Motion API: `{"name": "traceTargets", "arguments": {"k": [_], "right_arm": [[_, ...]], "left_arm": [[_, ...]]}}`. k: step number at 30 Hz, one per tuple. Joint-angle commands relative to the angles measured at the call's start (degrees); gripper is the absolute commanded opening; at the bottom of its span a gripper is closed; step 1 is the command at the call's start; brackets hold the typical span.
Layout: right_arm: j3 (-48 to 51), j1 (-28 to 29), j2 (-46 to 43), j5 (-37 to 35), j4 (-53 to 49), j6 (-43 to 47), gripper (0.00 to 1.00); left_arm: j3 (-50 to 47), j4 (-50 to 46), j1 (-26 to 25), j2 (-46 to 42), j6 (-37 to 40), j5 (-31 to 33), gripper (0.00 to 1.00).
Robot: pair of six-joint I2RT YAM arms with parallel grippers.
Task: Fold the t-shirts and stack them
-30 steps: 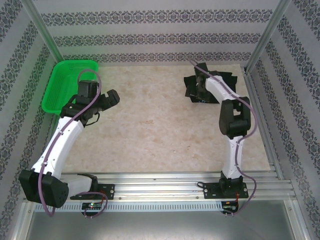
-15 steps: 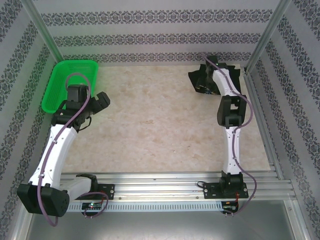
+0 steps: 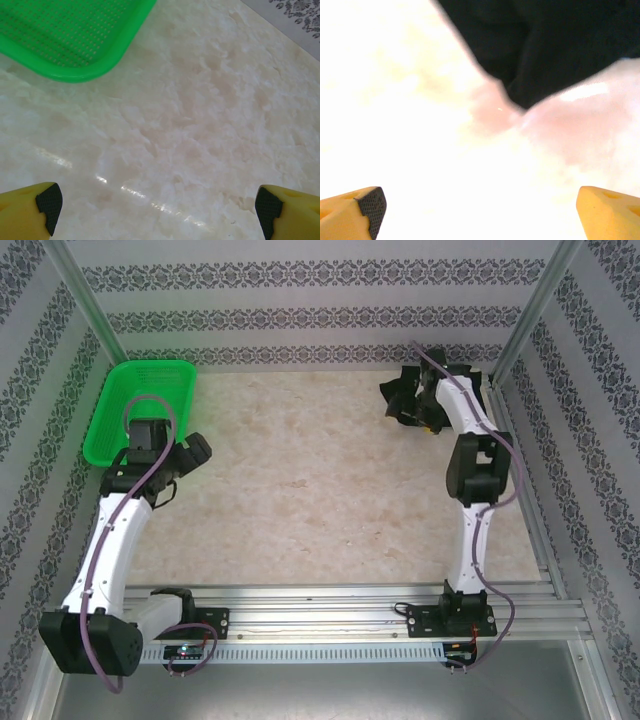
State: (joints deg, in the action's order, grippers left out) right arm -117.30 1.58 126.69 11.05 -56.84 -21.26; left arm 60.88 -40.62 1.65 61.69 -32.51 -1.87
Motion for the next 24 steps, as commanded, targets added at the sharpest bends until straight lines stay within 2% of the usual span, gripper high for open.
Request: {"name": "traceTargets", "arguments": {"k": [1, 8, 10, 13, 15, 19, 21, 24], "right_arm": [[11.60, 0.37, -19.57, 3.33, 9.69, 2.19, 0.98], [54.34, -1.63, -55.04, -11.60, 29.29, 7.43, 0.98], [65.00, -3.26, -61.54, -15.48, 33.67, 6.25, 0.98], [77.13, -5.90, -67.15, -18.69, 38.24, 6.31, 0.98], [84.12, -6.59, -70.68, -19.26, 44.23, 6.37, 0.98], [98.16, -6.44, -79.01, -21.06, 66.42, 6.08, 0.98], [102.44, -6.35, -79.32, -22.75, 72.76, 6.80, 0.98], [104.13, -5.78, -75.95, -23.82, 77.05, 8.40, 0.98]], "left_arm": [[-3.03, -1.77, 2.32, -4.01, 1.17, 1.60, 1.00], [-15.37, 5.07, 6.54, -12.44, 2.72, 6.54, 1.00], [-18.95, 9.44, 6.70, -12.82, 4.62, 6.62, 1.00], [-24.39, 16.36, 6.77, -12.92, 7.59, 9.52, 1.00], [-27.38, 22.67, 6.79, -13.30, 11.54, 8.49, 1.00], [-33.29, 36.03, 6.78, -13.35, 15.33, 7.74, 1.00], [-36.60, 42.99, 6.79, -13.15, 16.12, 7.05, 1.00], [-40.78, 52.79, 6.79, -11.28, 18.01, 6.39, 1.00]]}}
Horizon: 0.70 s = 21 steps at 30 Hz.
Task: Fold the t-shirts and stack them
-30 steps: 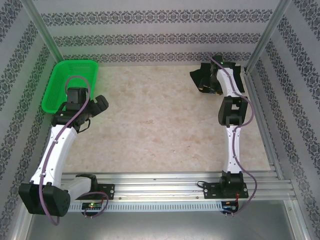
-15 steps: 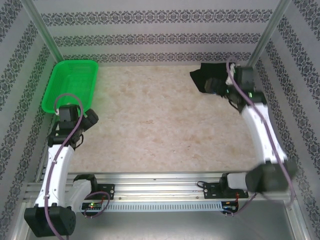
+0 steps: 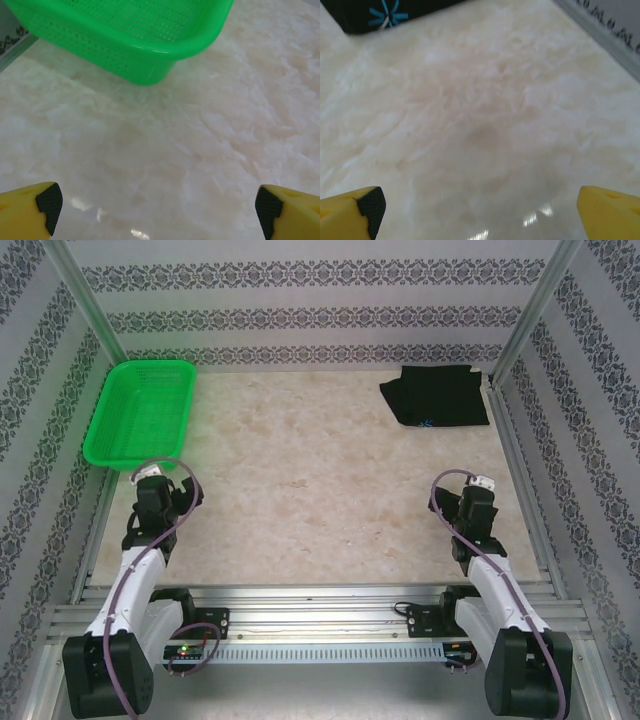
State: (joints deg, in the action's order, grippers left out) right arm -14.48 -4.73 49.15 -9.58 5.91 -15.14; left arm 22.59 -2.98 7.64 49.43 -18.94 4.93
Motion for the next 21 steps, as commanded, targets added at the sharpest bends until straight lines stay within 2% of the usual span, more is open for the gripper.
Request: {"name": "traceTargets", "arguments": {"k": [1, 4, 9, 11, 13, 15, 18, 20, 21], "right_arm": [[2.28, 1.13, 2.91, -3.73, 17.34, 3.01, 0.98], [2.98, 1.65, 7.13, -4.01, 23.96, 2.57, 0.98], [0.13, 2.59, 17.67, -1.54, 33.40, 1.95, 0.98], [-2.16, 4.24, 21.97, -3.26, 35.78, 4.28, 0.98], [-4.83, 4.96, 25.37, -2.81, 35.67, 7.18, 0.98], [-7.19, 5.73, 28.69, -2.15, 37.86, 10.14, 0.98], [-8.20, 6.12, 35.22, -2.16, 43.55, 10.63, 0.98], [-10.15, 6.40, 34.43, -1.56, 37.54, 11.01, 0.98], [-10.14, 5.85, 34.60, -0.57, 38.03, 10.71, 0.98]], "left_arm": [[-3.61, 18.71, 0.80, 2.21, 5.56, -0.25, 1.00], [-6.53, 33.46, 0.76, 8.11, 7.43, -3.75, 1.00], [-6.67, 47.35, -0.13, 22.22, 5.63, -7.22, 1.00], [-6.55, 50.75, -1.73, 26.44, 6.89, -5.98, 1.00], [-3.77, 45.61, -2.49, 26.55, 10.51, -6.83, 1.00], [-3.86, 52.28, -3.21, 30.59, 14.10, -7.18, 1.00], [-1.49, 55.89, -4.30, 38.69, 16.69, -9.77, 1.00], [-1.08, 59.63, -5.70, 42.14, 17.67, -7.91, 1.00], [-0.24, 54.36, -5.73, 40.30, 17.28, -7.31, 1.00]]}}
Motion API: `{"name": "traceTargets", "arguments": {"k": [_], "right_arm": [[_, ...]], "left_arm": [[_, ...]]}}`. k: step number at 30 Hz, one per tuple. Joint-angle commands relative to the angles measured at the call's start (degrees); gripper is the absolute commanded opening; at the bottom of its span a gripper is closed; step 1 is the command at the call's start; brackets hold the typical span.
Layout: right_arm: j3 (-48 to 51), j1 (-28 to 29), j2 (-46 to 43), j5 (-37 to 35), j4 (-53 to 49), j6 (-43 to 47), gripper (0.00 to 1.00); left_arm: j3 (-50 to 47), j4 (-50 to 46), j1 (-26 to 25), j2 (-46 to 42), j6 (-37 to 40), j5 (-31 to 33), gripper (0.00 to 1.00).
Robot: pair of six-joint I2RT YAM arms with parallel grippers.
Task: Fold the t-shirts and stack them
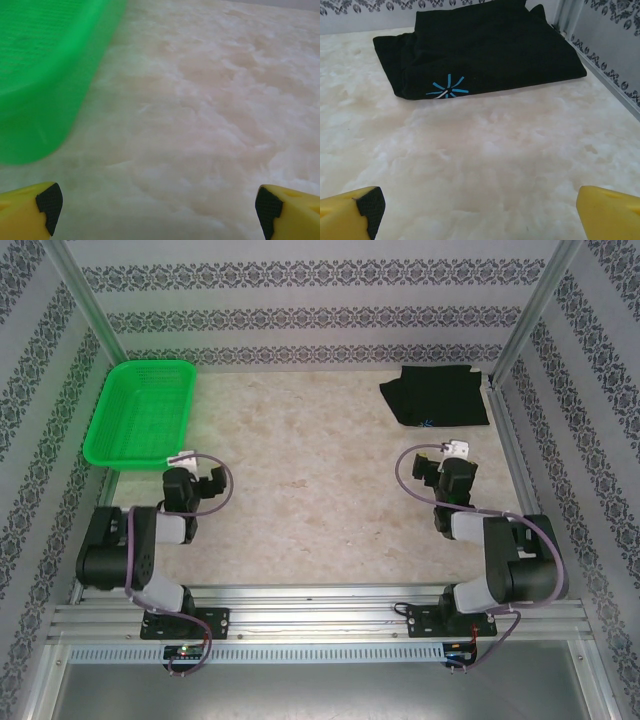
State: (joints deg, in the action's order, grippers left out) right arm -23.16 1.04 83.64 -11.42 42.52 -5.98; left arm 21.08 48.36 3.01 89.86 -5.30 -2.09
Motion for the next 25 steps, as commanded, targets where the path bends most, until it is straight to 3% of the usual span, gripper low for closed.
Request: {"name": "traceTargets", "arguments": {"k": [1, 2, 4, 25], "right_arm": [[-1.37, 0.03, 0.79, 1.32, 2.70, 1.54, 0.98], [-1.55, 0.05, 0.41, 1.40, 1.63, 1.57, 0.98], [-1.35, 0.10, 0.34, 1.50, 2.11, 1.74, 0.98], [-1.53, -0.51, 0.32, 5.44, 1.75, 2.35, 0.98]], "left_arm": [[1.08, 3.97, -1.14, 0.44, 3.83, -0.01, 1.00], [0.41, 7.64, -1.16, 1.54, 3.97, 0.14, 1.00], [1.41, 3.42, -1.36, 0.37, 3.96, 0.48, 1.00], [0.45, 6.26, -1.39, 0.75, 3.98, 0.40, 1.00]]}}
